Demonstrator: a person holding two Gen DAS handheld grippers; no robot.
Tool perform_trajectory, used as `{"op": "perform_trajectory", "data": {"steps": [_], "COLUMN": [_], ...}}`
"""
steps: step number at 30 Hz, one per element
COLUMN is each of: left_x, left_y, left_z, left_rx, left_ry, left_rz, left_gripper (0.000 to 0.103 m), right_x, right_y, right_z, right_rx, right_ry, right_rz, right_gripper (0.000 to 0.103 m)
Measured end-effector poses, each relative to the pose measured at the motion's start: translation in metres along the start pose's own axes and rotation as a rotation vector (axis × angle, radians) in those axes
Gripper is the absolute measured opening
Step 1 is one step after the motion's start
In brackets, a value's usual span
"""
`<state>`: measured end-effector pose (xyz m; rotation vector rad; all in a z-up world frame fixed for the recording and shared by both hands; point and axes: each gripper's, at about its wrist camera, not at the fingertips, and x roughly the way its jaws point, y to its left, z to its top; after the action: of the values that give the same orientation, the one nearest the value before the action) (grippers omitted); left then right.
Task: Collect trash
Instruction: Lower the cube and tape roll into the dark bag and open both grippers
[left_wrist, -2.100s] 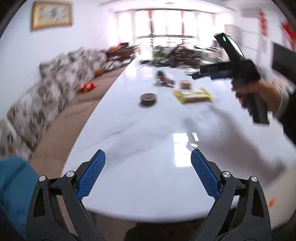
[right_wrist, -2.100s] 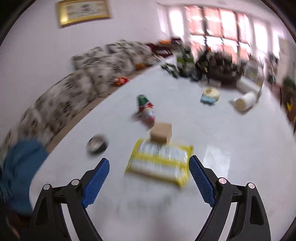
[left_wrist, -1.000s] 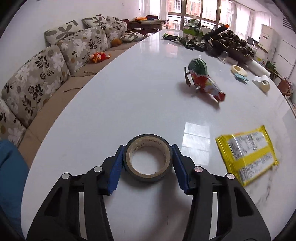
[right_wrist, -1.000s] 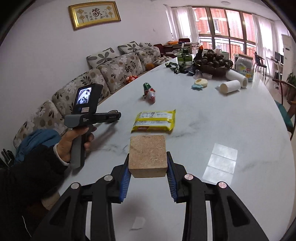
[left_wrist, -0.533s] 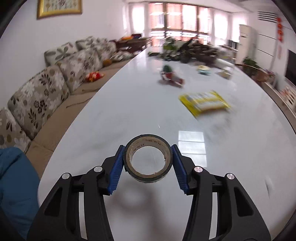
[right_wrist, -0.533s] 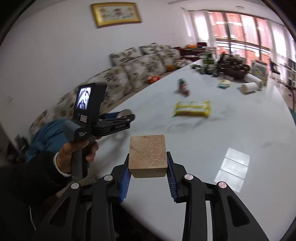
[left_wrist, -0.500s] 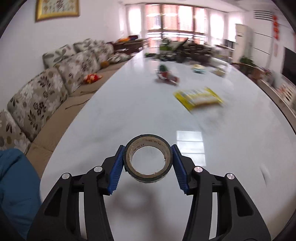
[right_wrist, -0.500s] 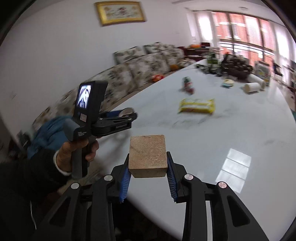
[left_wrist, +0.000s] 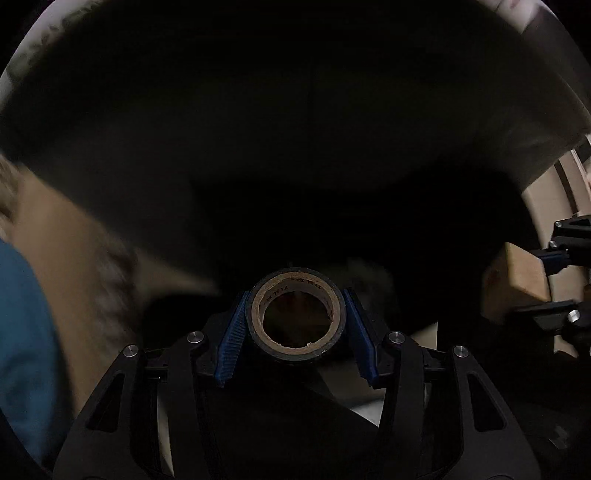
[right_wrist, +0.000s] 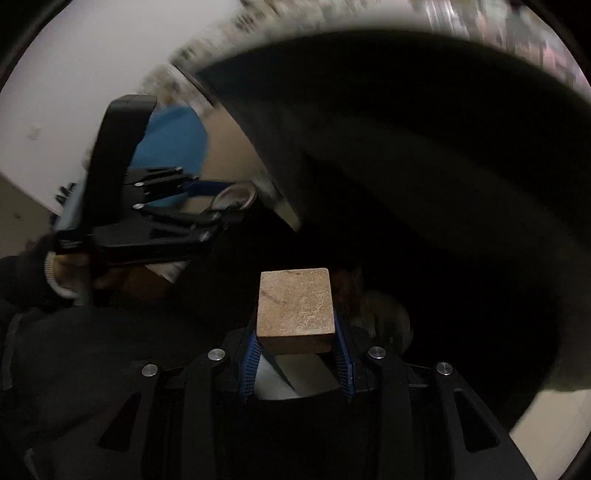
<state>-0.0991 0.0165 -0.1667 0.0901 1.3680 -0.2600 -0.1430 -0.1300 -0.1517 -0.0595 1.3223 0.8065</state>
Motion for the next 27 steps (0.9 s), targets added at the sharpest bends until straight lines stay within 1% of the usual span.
{"op": "perform_trajectory", "data": {"steps": [1, 2, 3, 4, 6, 7, 9, 10, 13, 14, 15, 16, 17, 18, 19, 20, 21, 22, 23, 24, 25, 26, 27], "left_x": [0.034, 0.054, 0.079, 0.101, 0.145, 0.162, 0.176, 0.178, 0.156, 0.146, 0.126, 0.109, 0.08, 0.043, 0.011, -0.017, -0.051, -0.083, -0.13, -0.157, -0.199, -0.222, -0.25], "left_y": [0.005, 0.009, 0.011, 0.012, 0.014, 0.016, 0.021, 0.021, 0.021, 0.018, 0.018, 0.018, 0.021, 0.025, 0.031, 0.032, 0.037, 0.042, 0.047, 0.051, 0.053, 0.053, 0.054], "left_z": [0.003, 0.003, 0.004, 0.002, 0.0, -0.001, -0.007, -0.006, 0.001, -0.004, -0.007, -0.008, -0.01, -0.014, -0.015, -0.016, -0.015, -0.013, -0.007, -0.004, 0.003, 0.005, 0.012], "left_rx": [-0.025, -0.043, -0.051, -0.048, -0.031, -0.029, -0.041, -0.047, -0.029, -0.022, -0.011, -0.003, 0.01, 0.018, 0.022, 0.024, 0.026, 0.029, 0.037, 0.038, 0.031, 0.023, 0.008], "left_ry": [0.108, 0.167, 0.241, 0.294, 0.386, 0.421, 0.451, 0.462, 0.407, 0.383, 0.334, 0.295, 0.227, 0.132, 0.055, -0.004, -0.085, -0.169, -0.297, -0.375, -0.516, -0.604, -0.707], "left_rz": [-0.041, -0.044, -0.059, -0.078, -0.031, -0.016, 0.006, -0.024, -0.085, -0.091, -0.1, -0.11, -0.127, -0.142, -0.16, -0.169, -0.174, -0.171, -0.147, -0.119, -0.067, -0.042, -0.013], "left_gripper": [0.058, 0.064, 0.073, 0.074, 0.074, 0.074, 0.074, 0.074, 0.074, 0.074, 0.074, 0.074, 0.074, 0.074, 0.074, 0.074, 0.074, 0.076, 0.078, 0.085, 0.09, 0.091, 0.091], "right_x": [0.018, 0.036, 0.049, 0.061, 0.078, 0.081, 0.074, 0.068, 0.04, 0.023, 0.011, -0.01, -0.021, -0.047, -0.066, -0.096, -0.12, -0.137, -0.168, -0.193, -0.211, -0.232, -0.259], "right_y": [-0.008, -0.017, -0.023, -0.027, -0.034, -0.037, -0.036, -0.033, -0.025, -0.019, -0.019, -0.01, -0.005, 0.005, 0.012, 0.021, 0.027, 0.032, 0.038, 0.04, 0.044, 0.048, 0.053], "right_z": [0.001, 0.003, 0.005, 0.005, 0.005, 0.003, -0.001, -0.002, -0.012, -0.015, -0.012, -0.011, -0.012, -0.012, -0.01, -0.006, -0.001, 0.006, 0.017, 0.027, 0.035, 0.044, 0.056], "right_rx": [0.016, 0.039, 0.055, 0.062, 0.074, 0.087, 0.096, 0.09, 0.062, 0.047, 0.035, 0.01, -0.008, -0.045, -0.07, -0.1, -0.122, -0.133, -0.148, -0.162, -0.172, -0.182, -0.188], "right_ry": [0.025, 0.056, 0.084, 0.1, 0.125, 0.122, 0.093, 0.075, 0.014, -0.025, -0.054, -0.094, -0.119, -0.165, -0.197, -0.251, -0.304, -0.347, -0.422, -0.484, -0.535, -0.601, -0.7], "right_rz": [-0.009, -0.002, -0.003, -0.026, -0.068, -0.068, -0.064, -0.061, -0.103, -0.116, -0.122, -0.123, -0.124, -0.137, -0.138, -0.117, -0.108, -0.117, -0.145, -0.168, -0.181, -0.194, -0.216], "right_gripper": [0.04, 0.047, 0.067, 0.071, 0.071, 0.071, 0.071, 0.071, 0.071, 0.071, 0.071, 0.072, 0.072, 0.073, 0.074, 0.075, 0.077, 0.083, 0.085, 0.088, 0.09, 0.092, 0.099]}}
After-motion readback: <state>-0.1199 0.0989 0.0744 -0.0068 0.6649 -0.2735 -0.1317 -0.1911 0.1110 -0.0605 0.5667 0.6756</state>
